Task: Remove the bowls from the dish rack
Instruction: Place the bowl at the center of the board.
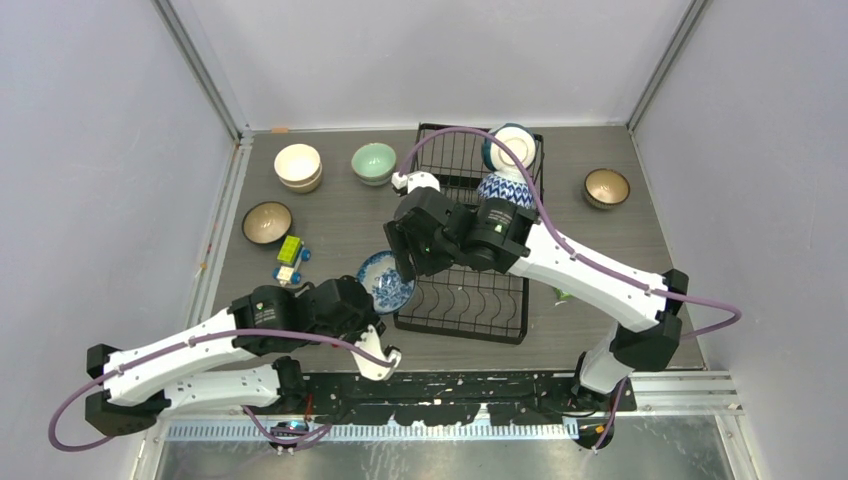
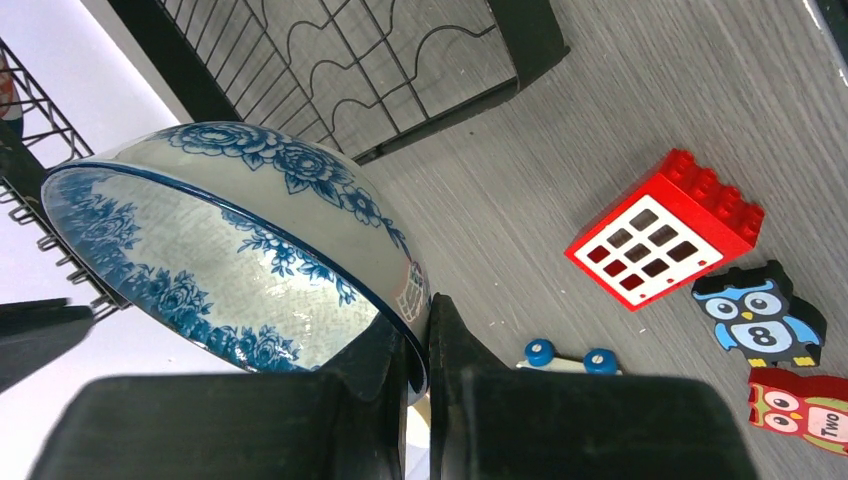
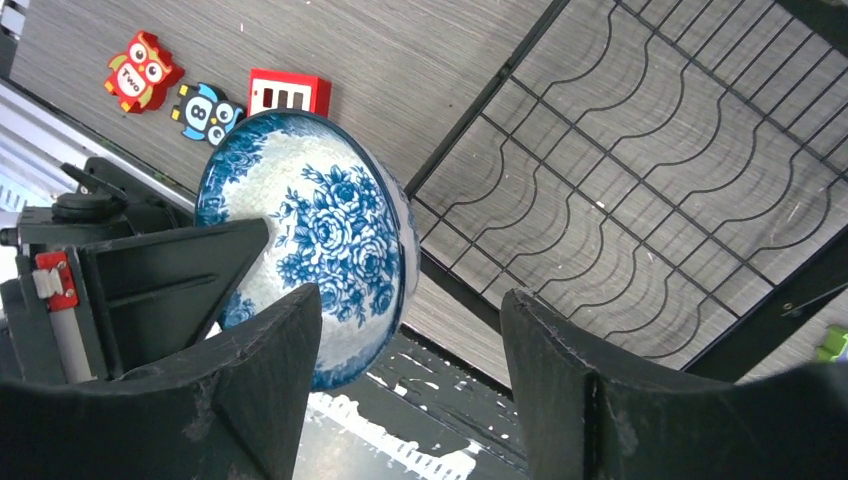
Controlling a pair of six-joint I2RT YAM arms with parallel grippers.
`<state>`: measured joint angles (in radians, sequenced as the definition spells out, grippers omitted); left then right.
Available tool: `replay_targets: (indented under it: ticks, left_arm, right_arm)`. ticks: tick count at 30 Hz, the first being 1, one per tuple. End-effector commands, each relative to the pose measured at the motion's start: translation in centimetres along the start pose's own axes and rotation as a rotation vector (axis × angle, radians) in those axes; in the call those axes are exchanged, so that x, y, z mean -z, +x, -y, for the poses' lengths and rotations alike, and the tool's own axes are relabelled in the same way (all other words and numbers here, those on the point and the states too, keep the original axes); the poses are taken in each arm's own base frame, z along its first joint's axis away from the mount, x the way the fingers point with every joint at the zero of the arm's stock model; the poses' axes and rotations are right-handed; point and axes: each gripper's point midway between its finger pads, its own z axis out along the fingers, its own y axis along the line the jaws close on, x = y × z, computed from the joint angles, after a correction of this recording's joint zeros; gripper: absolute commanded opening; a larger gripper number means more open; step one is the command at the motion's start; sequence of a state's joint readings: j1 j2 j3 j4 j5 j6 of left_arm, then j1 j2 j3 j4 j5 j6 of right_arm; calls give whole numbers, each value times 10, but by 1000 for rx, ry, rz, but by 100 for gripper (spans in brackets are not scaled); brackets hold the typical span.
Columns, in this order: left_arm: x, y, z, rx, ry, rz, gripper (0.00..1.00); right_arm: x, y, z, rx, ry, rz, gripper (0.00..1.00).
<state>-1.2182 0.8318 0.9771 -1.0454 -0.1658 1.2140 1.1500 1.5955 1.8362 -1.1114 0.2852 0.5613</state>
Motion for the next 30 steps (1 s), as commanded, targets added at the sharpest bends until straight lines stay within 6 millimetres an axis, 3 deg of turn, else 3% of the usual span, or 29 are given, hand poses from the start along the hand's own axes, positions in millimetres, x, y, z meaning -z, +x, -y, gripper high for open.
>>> replay_targets:
  ticks: [1, 10, 15, 30]
  left_arm:
    - [5, 0, -25, -18, -98, -16, 0]
    - [4, -1, -23, -29, -86, -16, 0]
    - [0, 2, -19, -22, -75, -30, 0]
    - [1, 5, -15, 24, -103, -32, 0]
  right_arm:
    - [-12, -3, -11, -51, -18, 14, 69]
    - [-37, 10, -11, -34, 14, -29, 60]
    - [-47, 8, -7, -27, 50, -19, 54]
    - [-60, 8, 0, -31, 93, -11, 44]
